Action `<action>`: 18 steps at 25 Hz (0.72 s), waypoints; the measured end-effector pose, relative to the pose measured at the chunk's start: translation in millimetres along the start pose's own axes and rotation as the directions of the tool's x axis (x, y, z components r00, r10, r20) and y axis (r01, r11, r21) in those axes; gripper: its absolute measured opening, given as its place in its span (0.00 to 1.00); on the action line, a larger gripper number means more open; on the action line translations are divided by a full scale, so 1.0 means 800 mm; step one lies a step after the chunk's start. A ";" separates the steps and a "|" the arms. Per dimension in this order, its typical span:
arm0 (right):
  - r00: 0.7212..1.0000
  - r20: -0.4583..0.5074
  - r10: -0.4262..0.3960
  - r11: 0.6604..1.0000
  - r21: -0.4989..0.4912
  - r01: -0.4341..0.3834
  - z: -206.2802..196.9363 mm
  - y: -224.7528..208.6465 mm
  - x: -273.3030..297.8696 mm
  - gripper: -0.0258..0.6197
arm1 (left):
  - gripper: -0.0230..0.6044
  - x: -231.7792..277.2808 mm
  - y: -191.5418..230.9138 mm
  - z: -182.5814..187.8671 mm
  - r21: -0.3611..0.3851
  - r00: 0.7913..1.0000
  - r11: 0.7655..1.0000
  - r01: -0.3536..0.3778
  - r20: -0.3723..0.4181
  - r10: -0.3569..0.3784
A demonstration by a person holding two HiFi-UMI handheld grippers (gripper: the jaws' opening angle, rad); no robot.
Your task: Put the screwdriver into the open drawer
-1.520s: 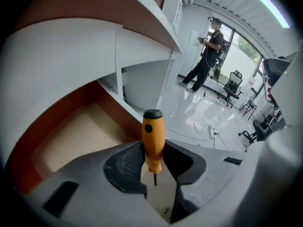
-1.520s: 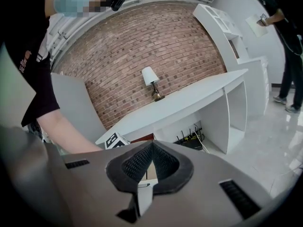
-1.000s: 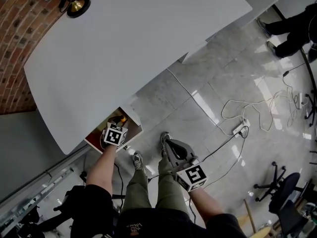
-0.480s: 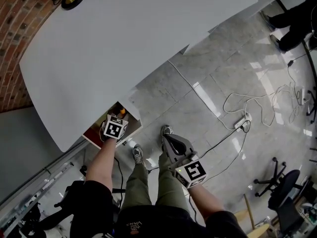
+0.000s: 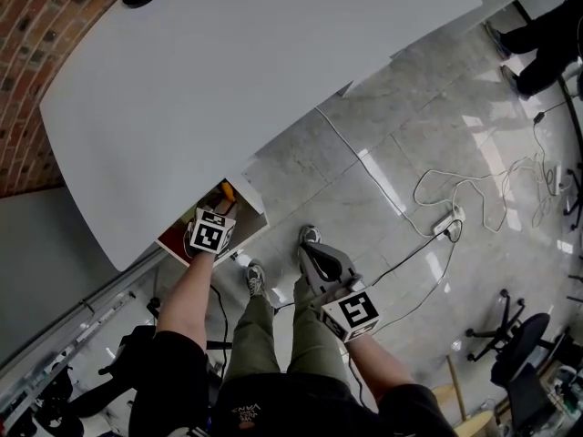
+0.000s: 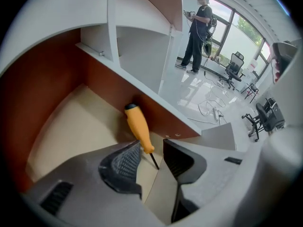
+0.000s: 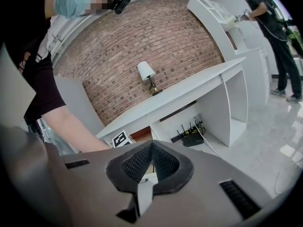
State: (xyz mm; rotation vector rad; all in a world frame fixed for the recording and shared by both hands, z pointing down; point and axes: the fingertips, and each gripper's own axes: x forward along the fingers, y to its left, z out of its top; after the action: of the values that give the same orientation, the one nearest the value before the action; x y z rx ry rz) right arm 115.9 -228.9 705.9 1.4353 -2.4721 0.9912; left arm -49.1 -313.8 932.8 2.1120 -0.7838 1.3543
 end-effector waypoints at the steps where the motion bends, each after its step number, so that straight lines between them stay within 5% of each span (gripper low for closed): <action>1: 1.000 -0.001 0.002 1.000 -0.001 -0.002 -0.001 0.003 0.000 0.03 | 0.25 -0.002 0.000 -0.001 0.000 1.000 1.000 0.000 0.004 0.000; 10: 1.000 0.001 0.007 1.000 -0.030 -0.007 0.002 0.027 0.000 0.03 | 0.25 -0.033 -0.001 0.013 -0.011 0.995 1.000 -0.022 0.094 0.023; 18: 0.999 0.035 0.024 0.997 -0.069 -0.021 0.019 0.066 -0.004 0.03 | 0.20 -0.103 -0.015 0.039 -0.010 0.964 0.999 -0.046 0.261 0.047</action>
State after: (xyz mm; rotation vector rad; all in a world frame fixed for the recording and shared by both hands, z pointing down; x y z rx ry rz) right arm 78.4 -217.9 667.4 1.4200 -2.5264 0.8835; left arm -48.6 -310.5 843.6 2.3127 -0.9448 1.1075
